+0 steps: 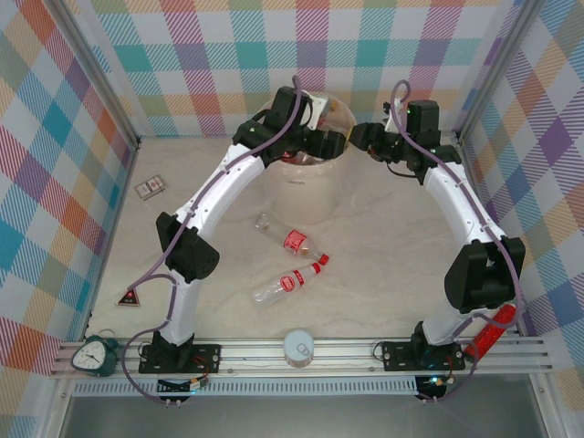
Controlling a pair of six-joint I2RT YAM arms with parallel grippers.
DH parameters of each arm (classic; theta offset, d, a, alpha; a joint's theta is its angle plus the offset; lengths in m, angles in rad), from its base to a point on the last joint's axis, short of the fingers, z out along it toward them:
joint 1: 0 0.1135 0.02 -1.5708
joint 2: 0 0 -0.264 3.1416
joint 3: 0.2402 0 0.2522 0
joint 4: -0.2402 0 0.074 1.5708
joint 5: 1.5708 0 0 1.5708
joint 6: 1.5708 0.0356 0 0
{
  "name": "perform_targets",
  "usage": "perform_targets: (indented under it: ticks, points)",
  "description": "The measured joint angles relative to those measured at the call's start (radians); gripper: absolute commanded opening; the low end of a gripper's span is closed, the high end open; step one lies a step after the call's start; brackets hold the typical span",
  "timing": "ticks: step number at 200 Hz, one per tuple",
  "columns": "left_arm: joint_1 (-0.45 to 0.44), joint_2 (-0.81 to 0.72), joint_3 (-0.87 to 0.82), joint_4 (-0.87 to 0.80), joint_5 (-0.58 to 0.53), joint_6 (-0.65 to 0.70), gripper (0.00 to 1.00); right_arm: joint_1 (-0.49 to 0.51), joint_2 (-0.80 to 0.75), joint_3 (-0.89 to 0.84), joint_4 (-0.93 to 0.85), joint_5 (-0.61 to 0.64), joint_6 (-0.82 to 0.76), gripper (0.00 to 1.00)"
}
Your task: Put the plastic bottles in the bin
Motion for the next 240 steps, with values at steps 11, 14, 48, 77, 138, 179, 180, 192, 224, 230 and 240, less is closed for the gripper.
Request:
perform_targets:
  ticks: [11, 14, 48, 77, 138, 179, 180, 192, 224, 230, 240]
  points:
    - [0.005, -0.028, -0.035, 0.043, 0.005, -0.019, 0.76, 0.000, 0.000, 0.001, -0.004, 0.000, 0.000, 0.46]
    - [0.005, -0.036, -0.045, 0.054, 0.008, -0.030, 0.75, 0.000, 0.000, 0.001, -0.005, 0.000, 0.000, 0.46]
    - [0.021, -0.089, -0.102, 0.151, 0.016, -0.087, 0.64, 0.000, 0.000, 0.001, -0.008, 0.000, 0.000, 0.45]
    - [0.025, -0.086, -0.102, 0.162, 0.016, -0.107, 0.59, 0.000, 0.000, 0.001, -0.008, 0.000, 0.000, 0.45]
    - [0.025, -0.060, -0.137, 0.151, 0.018, -0.126, 0.53, 0.000, 0.000, 0.001, -0.008, -0.001, 0.000, 0.44]
    - [0.025, -0.056, -0.148, 0.128, 0.004, -0.125, 0.53, 0.000, 0.000, 0.001, -0.009, -0.001, 0.000, 0.43]
    - [0.025, -0.056, -0.148, 0.128, 0.004, -0.125, 0.53, 0.000, 0.000, 0.001, -0.009, -0.001, 0.000, 0.43]
    - [0.025, -0.056, -0.148, 0.128, 0.000, -0.125, 0.55, 0.000, 0.000, 0.005, -0.013, -0.001, 0.000, 0.43]
    - [0.029, -0.062, -0.148, 0.121, -0.011, -0.122, 0.64, 0.000, 0.000, 0.054, -0.043, 0.000, -0.004, 0.49]
    - [0.032, -0.068, -0.148, 0.115, -0.014, -0.119, 0.65, 0.000, 0.000, 0.067, -0.048, 0.000, -0.006, 0.51]
    - [0.037, -0.080, -0.148, 0.100, -0.021, -0.116, 0.68, 0.000, 0.000, 0.090, -0.056, 0.000, -0.017, 0.54]
